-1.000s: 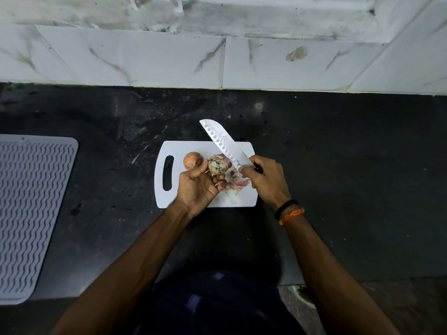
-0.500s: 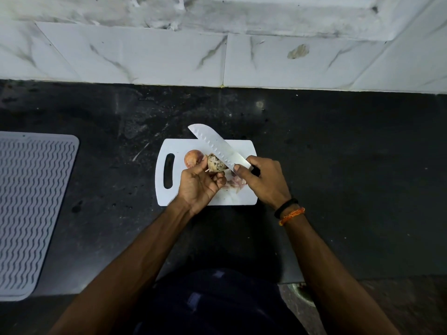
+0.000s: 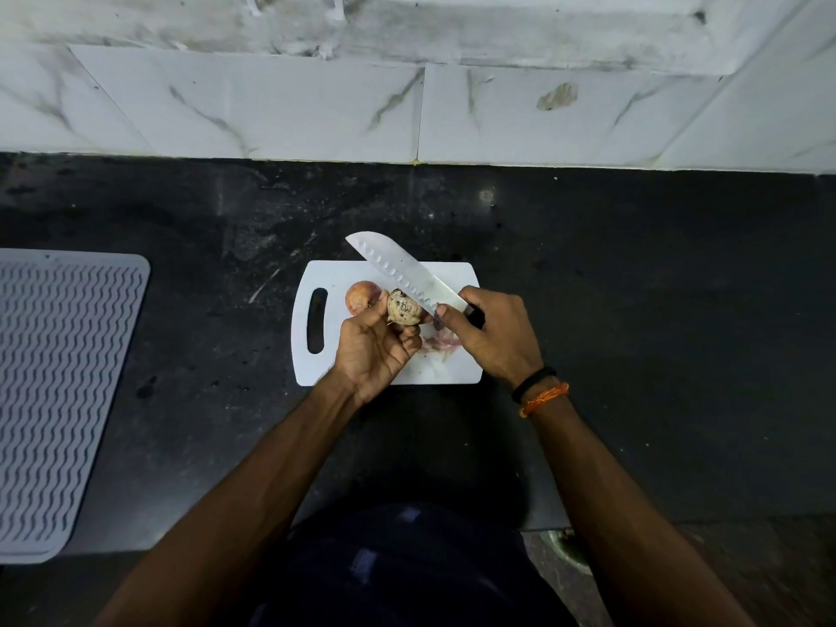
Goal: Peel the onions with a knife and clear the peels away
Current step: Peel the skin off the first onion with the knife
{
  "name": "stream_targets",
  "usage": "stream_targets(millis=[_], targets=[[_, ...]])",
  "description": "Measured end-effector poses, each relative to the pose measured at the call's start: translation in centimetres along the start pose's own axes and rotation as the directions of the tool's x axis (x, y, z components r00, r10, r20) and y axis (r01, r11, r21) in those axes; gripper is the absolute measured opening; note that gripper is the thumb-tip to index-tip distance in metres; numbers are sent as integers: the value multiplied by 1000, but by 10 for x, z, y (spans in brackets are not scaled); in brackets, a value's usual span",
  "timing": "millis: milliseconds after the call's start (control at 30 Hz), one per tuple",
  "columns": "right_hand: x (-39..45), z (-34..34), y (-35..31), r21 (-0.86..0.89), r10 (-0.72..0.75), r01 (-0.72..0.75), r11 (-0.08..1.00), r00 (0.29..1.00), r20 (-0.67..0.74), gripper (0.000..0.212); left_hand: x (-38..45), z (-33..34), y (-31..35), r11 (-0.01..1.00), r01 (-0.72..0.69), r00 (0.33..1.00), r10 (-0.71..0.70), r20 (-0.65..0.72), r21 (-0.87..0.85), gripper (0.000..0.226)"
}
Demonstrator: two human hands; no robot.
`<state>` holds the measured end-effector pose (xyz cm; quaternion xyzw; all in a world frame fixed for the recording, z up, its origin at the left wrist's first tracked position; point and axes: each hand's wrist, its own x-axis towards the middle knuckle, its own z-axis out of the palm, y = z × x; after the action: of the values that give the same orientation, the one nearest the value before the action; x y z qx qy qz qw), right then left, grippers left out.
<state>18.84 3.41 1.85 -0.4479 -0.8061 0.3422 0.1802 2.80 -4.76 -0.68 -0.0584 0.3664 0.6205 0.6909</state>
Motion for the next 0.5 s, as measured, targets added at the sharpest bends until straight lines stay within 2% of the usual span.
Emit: stream_targets(millis=[200,367,500], targets=[[0,2,-4,-86,-35,26,996,995,-98,61,-1,0,-2,999,-26,1000,25,6,31,43],[2,5,-11,-176,-28,-2,984,986,-167,63,-2,1,-3,999,-32,999,32,-12,27,39],[1,7,-10,-182,-29,5,983,991,-129,66,-1,2,-3,996,-72,996,74,-42,50,42]])
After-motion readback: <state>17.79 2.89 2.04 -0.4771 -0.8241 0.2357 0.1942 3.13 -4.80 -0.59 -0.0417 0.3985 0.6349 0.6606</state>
